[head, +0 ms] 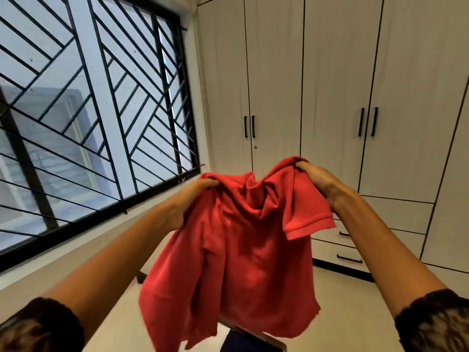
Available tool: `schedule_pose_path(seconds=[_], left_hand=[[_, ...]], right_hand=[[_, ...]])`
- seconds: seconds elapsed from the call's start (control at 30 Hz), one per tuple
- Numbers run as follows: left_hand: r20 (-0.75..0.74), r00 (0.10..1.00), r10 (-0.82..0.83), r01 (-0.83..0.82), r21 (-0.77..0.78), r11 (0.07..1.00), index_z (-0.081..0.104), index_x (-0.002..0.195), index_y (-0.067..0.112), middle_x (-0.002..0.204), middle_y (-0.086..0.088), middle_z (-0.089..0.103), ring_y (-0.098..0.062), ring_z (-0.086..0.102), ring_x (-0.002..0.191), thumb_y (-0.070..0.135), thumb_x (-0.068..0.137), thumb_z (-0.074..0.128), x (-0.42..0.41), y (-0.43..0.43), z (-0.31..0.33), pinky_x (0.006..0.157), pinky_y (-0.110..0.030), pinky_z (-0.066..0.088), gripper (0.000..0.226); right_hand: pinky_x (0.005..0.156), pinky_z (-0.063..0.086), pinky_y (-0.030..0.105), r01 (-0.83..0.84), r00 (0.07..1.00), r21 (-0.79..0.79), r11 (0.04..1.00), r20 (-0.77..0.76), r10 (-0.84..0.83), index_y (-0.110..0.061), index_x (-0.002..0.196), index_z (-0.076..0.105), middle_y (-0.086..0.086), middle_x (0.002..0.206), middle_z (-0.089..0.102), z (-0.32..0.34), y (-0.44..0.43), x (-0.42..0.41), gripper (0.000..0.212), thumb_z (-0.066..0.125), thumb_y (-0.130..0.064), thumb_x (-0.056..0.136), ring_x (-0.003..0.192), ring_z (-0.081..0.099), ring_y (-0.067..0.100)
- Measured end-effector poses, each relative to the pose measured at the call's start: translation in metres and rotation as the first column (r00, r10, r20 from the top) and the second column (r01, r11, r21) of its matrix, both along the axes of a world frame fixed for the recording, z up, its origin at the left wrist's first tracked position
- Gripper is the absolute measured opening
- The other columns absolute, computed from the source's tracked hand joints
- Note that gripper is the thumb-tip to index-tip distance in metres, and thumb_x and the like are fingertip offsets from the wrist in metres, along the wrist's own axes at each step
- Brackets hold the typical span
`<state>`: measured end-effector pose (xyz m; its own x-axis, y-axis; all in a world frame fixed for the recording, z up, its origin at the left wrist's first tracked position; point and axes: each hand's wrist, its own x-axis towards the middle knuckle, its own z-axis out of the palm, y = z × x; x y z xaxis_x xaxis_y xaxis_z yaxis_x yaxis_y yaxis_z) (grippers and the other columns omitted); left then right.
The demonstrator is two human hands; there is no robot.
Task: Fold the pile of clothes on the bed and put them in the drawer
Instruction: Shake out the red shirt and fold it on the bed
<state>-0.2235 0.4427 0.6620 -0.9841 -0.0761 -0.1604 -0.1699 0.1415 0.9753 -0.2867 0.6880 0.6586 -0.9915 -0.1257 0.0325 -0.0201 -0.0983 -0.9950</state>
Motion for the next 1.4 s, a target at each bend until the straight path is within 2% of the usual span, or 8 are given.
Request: schedule_pose_path(seconds=[0.13,0.33,0.53,0.73,0.9,1.03,1.2,1.4], left_hand=[[-0.099,0.969,-0.224,0.229,0.040,0.973,0.065,0.107,0.020,0.105,-0.006,0.070,-0.021,0.066,0.093,0.047,0.068,0.067,-0.007,0.038,-0.004,0.089,-0.037,0.053,0.047],[-0.201,0.979,0.016,0.003,0.096,0.995,0.067,0.108,0.015,0.100,-0.011,0.071,-0.024,0.068,0.091,0.026,0.068,0.082,-0.019,0.056,-0.015,0.084,-0.038,0.055,0.044],[-0.347,0.935,-0.073,0.120,0.114,0.986,0.064,0.100,0.017,0.081,0.001,0.071,-0.011,0.067,0.070,0.001,0.082,0.065,-0.015,0.056,-0.015,0.066,-0.023,0.055,0.025],[-0.276,0.826,-0.491,0.484,-0.100,0.870,0.060,0.106,0.018,0.089,-0.001,0.068,-0.013,0.064,0.079,-0.017,0.086,0.043,-0.009,0.053,0.003,0.068,-0.022,0.055,0.044],[-0.188,0.732,-0.655,0.617,-0.223,0.755,0.058,0.108,0.018,0.101,-0.008,0.062,-0.021,0.059,0.092,-0.017,0.089,0.040,-0.012,0.060,0.014,0.081,-0.028,0.053,0.044],[-0.273,0.694,-0.666,0.640,-0.189,0.745,0.060,0.107,0.016,0.105,-0.009,0.061,-0.024,0.057,0.098,-0.008,0.086,0.051,-0.012,0.064,0.012,0.084,-0.029,0.053,0.033],[-0.423,0.850,-0.315,0.153,-0.373,0.915,0.039,0.137,0.026,0.137,-0.004,0.036,-0.024,0.042,0.122,0.003,0.086,0.062,-0.009,0.063,-0.006,0.068,-0.029,0.052,0.061],[-0.189,0.914,-0.358,0.355,-0.051,0.933,0.051,0.128,0.034,0.128,0.007,0.058,-0.012,0.055,0.115,0.073,0.084,0.024,-0.004,0.056,-0.028,0.101,-0.034,0.041,0.065]], right_hand=[[0.052,0.046,0.021,-0.126,0.989,0.076,0.989,-0.065,0.131,-0.016,0.080,0.060,0.000,0.060,0.063,0.004,-0.032,0.008,0.025,0.046,-0.029,0.097,0.045,0.056,0.005],[0.083,0.053,0.029,-0.270,0.956,0.163,0.949,-0.072,0.284,-0.015,0.094,0.068,0.004,0.090,0.071,0.007,-0.019,0.017,0.023,0.058,-0.035,0.089,0.080,0.065,0.015],[0.063,0.049,0.019,-0.273,0.883,0.513,0.814,-0.201,0.423,-0.012,0.071,0.068,0.000,0.074,0.068,0.012,0.036,0.054,0.058,0.036,-0.060,0.074,0.070,0.062,0.015],[0.073,0.049,0.025,0.148,0.850,0.283,0.948,-0.526,0.025,-0.018,0.089,0.064,-0.002,0.088,0.066,0.011,0.052,0.035,0.036,0.061,-0.047,0.067,0.084,0.063,0.008],[0.086,0.054,0.025,-0.402,0.891,0.004,0.916,-0.229,0.392,-0.035,0.122,0.052,-0.003,0.133,0.050,-0.014,0.027,0.029,0.102,0.079,-0.073,0.031,0.118,0.054,0.014],[0.064,0.057,0.023,-0.476,0.879,-0.168,0.863,-0.054,0.474,-0.018,0.077,0.078,0.004,0.082,0.074,-0.035,0.000,0.038,0.082,0.089,-0.058,0.006,0.072,0.070,0.011],[0.081,0.056,0.036,-0.161,0.973,-0.025,0.987,-0.174,0.154,-0.011,0.095,0.065,0.010,0.093,0.071,-0.028,-0.032,0.040,0.061,0.080,-0.056,0.055,0.086,0.069,0.024],[0.066,0.057,0.029,0.228,0.933,-0.156,0.961,-0.248,-0.262,-0.008,0.083,0.065,0.004,0.074,0.069,-0.009,-0.032,0.034,0.038,0.079,-0.040,0.067,0.068,0.068,0.018]])
